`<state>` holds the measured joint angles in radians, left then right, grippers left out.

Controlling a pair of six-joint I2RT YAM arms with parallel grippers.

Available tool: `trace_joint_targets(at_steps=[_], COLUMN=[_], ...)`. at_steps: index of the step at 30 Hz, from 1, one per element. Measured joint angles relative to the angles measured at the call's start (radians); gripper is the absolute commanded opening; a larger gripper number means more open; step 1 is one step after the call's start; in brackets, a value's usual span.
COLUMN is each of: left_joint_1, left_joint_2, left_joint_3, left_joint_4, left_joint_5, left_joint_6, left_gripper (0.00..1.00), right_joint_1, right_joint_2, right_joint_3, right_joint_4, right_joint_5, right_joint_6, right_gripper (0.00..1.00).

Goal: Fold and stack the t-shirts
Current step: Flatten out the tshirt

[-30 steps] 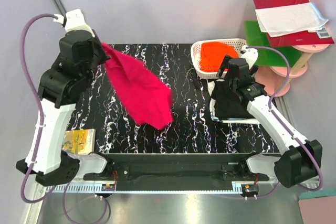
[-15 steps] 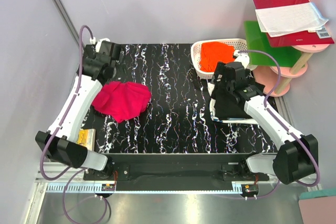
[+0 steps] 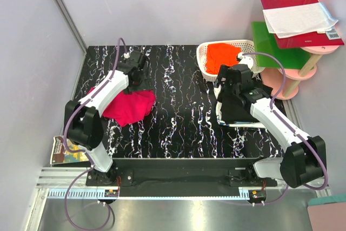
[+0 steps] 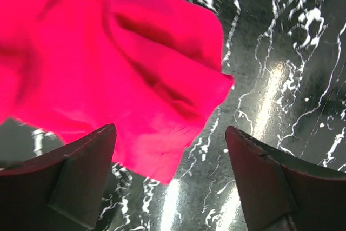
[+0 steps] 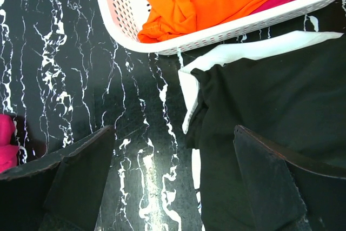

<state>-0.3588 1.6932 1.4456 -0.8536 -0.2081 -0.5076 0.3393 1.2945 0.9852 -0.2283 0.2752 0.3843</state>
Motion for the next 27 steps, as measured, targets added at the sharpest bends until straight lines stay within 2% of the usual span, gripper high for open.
trace_joint_targets(at_steps=[1,2,3,12,14,15,16,18,19,27], left_joint_1=[-0.007,-0.013,-0.021,-0.039,-0.039,-0.039,-0.039,-0.039,-0.039,-0.04], left_joint_2=[0.018,0.03,0.044,0.09,0.096,0.096,0.096,0.096,0.096,0.099], left_joint_3=[0.0,0.0,0.0,-0.032,-0.042,-0.048,-0.052,-0.058,-0.061,-0.066], left_joint_4=[0.01,0.019,0.028,0.07,0.072,0.072,0.069,0.071,0.071,0.06], left_joint_5=[0.009,0.018,0.023,0.04,0.039,0.037,0.035,0.03,0.025,-0.012], left_joint_6=[-0.005,-0.008,-0.011,-0.021,-0.021,-0.021,-0.021,-0.029,-0.024,-0.025], left_gripper=[0.75,0.65,0.61,0.65,0.63,0.59,0.38,0.17,0.0,0.0], right_joint_1=[0.0,0.0,0.0,0.0,0.0,0.0,0.0,0.0,0.0,0.0], right_joint_2=[0.001,0.001,0.001,0.001,0.001,0.001,0.001,0.001,0.002,0.013], right_joint_3=[0.0,0.0,0.0,0.0,0.0,0.0,0.0,0.0,0.0,-0.006], right_joint_4=[0.0,0.0,0.0,0.001,0.001,0.001,0.001,0.002,0.003,0.007], right_joint_5=[-0.004,-0.006,-0.006,-0.005,-0.005,-0.005,-0.005,-0.004,-0.003,0.004], right_joint_6=[0.0,0.0,0.0,-0.002,-0.003,-0.003,-0.003,-0.003,-0.003,-0.01], right_gripper=[0.98,0.99,0.99,0.99,1.0,1.0,1.0,1.0,1.0,1.0])
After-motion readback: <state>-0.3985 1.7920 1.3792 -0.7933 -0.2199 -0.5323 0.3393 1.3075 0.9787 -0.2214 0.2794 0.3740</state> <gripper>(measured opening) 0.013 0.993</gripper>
